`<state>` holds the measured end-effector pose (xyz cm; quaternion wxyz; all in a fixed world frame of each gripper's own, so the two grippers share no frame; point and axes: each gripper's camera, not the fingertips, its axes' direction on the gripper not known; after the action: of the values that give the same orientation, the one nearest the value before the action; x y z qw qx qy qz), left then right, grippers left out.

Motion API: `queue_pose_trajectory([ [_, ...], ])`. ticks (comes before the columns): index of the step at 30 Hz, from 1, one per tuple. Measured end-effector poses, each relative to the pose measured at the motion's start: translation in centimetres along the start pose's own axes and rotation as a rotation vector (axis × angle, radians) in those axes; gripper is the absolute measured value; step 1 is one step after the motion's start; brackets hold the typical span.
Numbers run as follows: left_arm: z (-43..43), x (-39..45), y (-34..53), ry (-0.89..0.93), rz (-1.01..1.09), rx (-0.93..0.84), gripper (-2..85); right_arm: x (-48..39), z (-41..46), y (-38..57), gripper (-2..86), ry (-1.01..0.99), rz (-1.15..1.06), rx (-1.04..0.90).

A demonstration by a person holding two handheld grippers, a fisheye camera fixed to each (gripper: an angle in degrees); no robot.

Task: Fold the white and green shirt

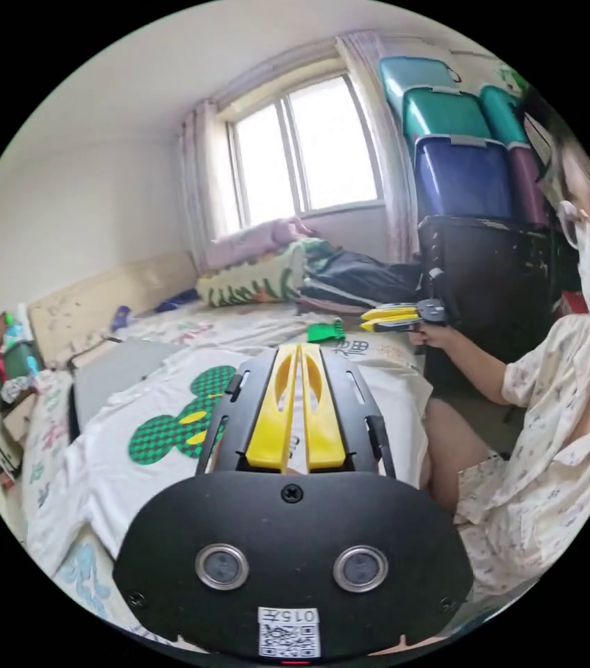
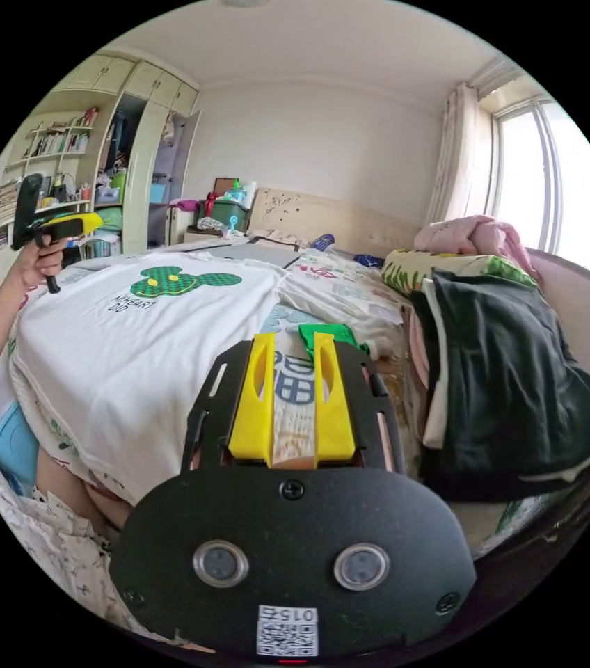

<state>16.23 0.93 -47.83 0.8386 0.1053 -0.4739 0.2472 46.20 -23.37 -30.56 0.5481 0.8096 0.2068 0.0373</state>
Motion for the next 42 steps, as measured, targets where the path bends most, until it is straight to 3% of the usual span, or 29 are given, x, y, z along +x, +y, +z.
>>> queue_pose_trajectory([
  [6,15.2,-4.9,-5.5,0.166,-0.114,-0.366,-0.4,-1.8,7.3,-5.2,11.7,0.037,-0.021,-0.207],
  [12,17.6,-5.5,-5.0,0.163,-0.106,-0.397,-0.7,-2.5,11.8,-5.4,9.4,0.121,-0.088,-0.442],
  [14,17.2,-5.5,-5.0,0.132,-0.091,-0.413,-0.7,-1.7,11.2,-5.4,7.8,0.057,-0.057,-0.448],
  [20,16.9,-7.7,-6.4,0.167,-0.148,-0.393,-0.5,3.4,4.2,-5.0,1.4,-0.074,0.156,-0.305],
  [23,16.3,-9.4,-7.6,0.179,-0.191,-0.363,0.1,6.4,-2.6,-5.8,0.5,-0.215,0.273,-0.076],
  [25,15.1,-10.9,-8.7,0.213,-0.236,-0.300,2.5,6.1,-7.6,-7.5,0.4,-0.373,0.231,0.120],
  [28,13.4,-13.4,-9.8,0.299,-0.336,-0.175,9.4,1.5,-10.8,-10.8,0.2,-0.482,0.066,0.211],
  [35,8.6,-21.3,-10.3,0.456,-0.584,0.162,17.3,-12.7,-5.7,-15.9,-0.4,-0.705,-0.319,0.059],
  [39,8.1,-25.0,-11.0,0.410,-0.681,0.138,17.9,-17.2,-2.0,-15.0,-0.6,-0.767,-0.459,-0.054],
  [42,8.7,-26.4,-12.1,0.380,-0.697,0.098,17.7,-16.4,-2.2,-13.2,-0.5,-0.778,-0.445,0.024],
])
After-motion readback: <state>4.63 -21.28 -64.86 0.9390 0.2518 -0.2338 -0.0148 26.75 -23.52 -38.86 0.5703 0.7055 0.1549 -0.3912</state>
